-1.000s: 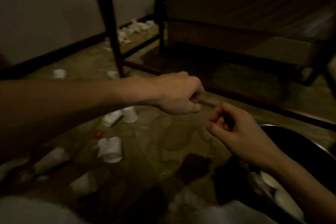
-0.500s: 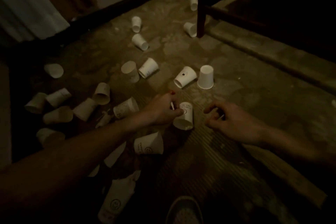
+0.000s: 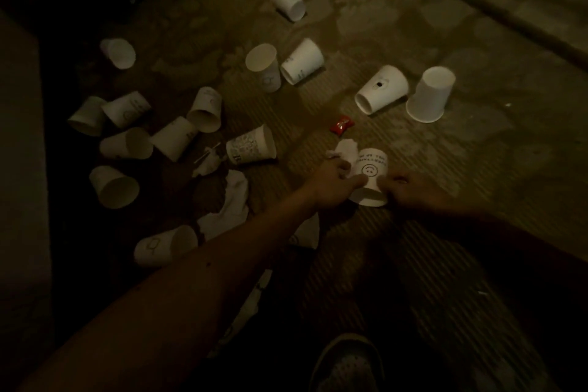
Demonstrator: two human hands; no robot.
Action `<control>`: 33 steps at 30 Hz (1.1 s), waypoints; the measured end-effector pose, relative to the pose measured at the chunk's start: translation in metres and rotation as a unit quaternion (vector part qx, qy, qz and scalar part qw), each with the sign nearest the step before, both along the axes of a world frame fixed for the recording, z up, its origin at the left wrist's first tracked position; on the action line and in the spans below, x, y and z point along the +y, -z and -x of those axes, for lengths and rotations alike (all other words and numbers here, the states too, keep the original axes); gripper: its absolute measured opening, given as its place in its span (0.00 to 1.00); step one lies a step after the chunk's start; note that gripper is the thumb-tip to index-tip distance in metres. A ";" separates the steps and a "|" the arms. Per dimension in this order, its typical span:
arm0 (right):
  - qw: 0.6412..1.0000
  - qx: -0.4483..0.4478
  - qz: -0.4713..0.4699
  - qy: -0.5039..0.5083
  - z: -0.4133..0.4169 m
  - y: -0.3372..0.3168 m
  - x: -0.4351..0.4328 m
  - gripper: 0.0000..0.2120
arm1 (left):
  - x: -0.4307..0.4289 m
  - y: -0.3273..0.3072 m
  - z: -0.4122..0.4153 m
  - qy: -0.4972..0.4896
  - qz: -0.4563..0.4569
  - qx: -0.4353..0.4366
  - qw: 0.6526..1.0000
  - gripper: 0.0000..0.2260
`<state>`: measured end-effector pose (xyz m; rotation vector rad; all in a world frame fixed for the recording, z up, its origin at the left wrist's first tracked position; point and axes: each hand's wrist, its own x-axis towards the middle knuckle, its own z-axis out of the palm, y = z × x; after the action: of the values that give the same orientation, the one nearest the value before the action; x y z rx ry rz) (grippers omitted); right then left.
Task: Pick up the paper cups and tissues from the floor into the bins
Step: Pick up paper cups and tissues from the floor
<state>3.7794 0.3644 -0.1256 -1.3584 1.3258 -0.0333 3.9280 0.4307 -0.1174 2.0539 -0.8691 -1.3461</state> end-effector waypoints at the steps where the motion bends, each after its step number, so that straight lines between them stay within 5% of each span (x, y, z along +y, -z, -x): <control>1: 1.000 -0.002 -0.017 0.025 -0.002 0.001 -0.002 0.17 | 0.000 0.002 0.002 -0.016 -0.001 0.024 1.000 0.26; 10: 0.991 0.014 -0.055 0.121 -0.003 0.001 -0.009 0.40 | -0.001 -0.008 -0.001 0.066 0.081 -0.011 0.994 0.06; 14: 0.990 -0.002 -0.059 0.132 0.003 0.001 -0.021 0.41 | -0.016 0.001 -0.026 -0.004 0.105 -0.161 0.981 0.17; 19: 0.993 -0.002 -0.029 0.115 0.007 0.005 -0.027 0.41 | -0.033 0.014 -0.035 0.205 0.048 -0.249 0.945 0.31; 27: 0.997 0.015 0.014 0.080 0.007 0.014 -0.032 0.39 | -0.039 0.037 -0.028 0.341 0.073 -0.332 0.876 0.21; 33: 0.996 0.040 0.046 0.066 0.005 0.020 -0.031 0.42 | -0.036 0.044 -0.031 0.237 0.117 -0.234 0.935 0.09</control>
<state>3.7746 0.3329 -0.1452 -1.3598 1.4952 -0.1320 3.9591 0.3943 -0.1611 2.0774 -1.7354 -0.9037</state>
